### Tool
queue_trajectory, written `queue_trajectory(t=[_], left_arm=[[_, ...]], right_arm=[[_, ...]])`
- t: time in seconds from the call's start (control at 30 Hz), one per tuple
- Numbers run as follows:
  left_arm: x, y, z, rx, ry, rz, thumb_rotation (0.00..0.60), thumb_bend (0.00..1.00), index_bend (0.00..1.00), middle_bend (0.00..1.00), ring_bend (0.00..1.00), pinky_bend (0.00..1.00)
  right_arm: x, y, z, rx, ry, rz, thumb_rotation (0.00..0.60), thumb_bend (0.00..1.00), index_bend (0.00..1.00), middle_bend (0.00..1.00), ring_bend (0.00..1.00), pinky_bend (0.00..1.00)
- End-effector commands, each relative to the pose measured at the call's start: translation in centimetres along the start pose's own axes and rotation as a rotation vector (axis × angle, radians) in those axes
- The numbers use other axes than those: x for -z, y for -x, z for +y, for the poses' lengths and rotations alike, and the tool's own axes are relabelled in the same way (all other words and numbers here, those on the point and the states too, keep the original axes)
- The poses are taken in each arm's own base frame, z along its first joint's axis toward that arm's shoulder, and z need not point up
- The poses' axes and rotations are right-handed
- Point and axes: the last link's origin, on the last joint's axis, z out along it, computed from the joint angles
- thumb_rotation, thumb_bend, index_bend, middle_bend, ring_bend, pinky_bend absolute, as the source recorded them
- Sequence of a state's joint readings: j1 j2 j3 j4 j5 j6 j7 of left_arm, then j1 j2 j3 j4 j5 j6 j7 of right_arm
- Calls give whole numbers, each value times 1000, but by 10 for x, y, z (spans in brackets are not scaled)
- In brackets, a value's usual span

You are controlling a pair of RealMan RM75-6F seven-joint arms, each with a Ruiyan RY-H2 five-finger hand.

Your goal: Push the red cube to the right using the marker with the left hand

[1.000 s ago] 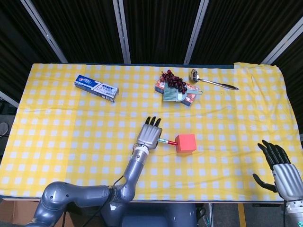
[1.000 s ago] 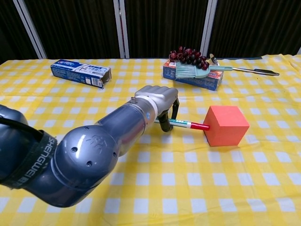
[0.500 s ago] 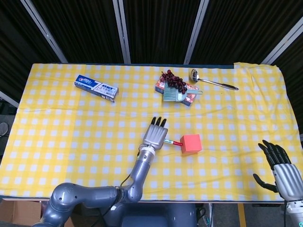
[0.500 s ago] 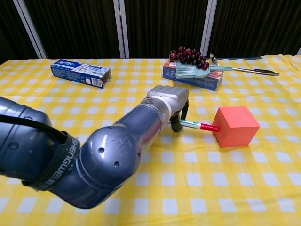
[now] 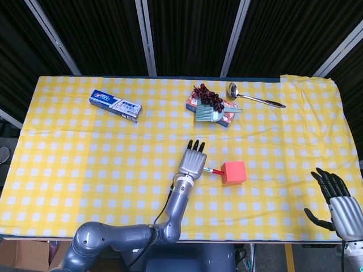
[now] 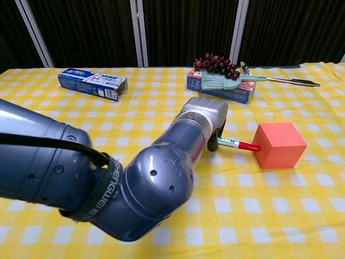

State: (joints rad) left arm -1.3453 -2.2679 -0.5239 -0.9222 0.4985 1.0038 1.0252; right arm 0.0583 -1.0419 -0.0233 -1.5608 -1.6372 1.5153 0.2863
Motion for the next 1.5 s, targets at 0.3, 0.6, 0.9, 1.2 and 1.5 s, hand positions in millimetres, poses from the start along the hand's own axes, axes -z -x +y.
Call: queue_trajectory(t=[0.3,0.6,0.9,1.2,1.5], left_arm=[[-6,-5,11,-1,-6,-19,600,442,603,70,0,16],[-8,-4,14,-1,-4,-17,600,442,602,70,0,16],[-4,6,2,5,-27,-8,600,442,592,69,0,16],[9,12,-64,-16,-79,23,600,442,587,68,0,16],[36,8,-132,24,-124,28,600,441,572,67,0,16]], right_arm=[[1,-2,2,-9,10,1,600,342,0,0,0,45],[3,-4,5,-17,19,7,600,342,0,0,0,45],[3,-4,6,-11,20,6,600,341,0,0,0,45],[3,-4,6,-4,23,8,600,341,0,0,0,45],[1,0,3,21,13,0,600,342,0,0,0,45]])
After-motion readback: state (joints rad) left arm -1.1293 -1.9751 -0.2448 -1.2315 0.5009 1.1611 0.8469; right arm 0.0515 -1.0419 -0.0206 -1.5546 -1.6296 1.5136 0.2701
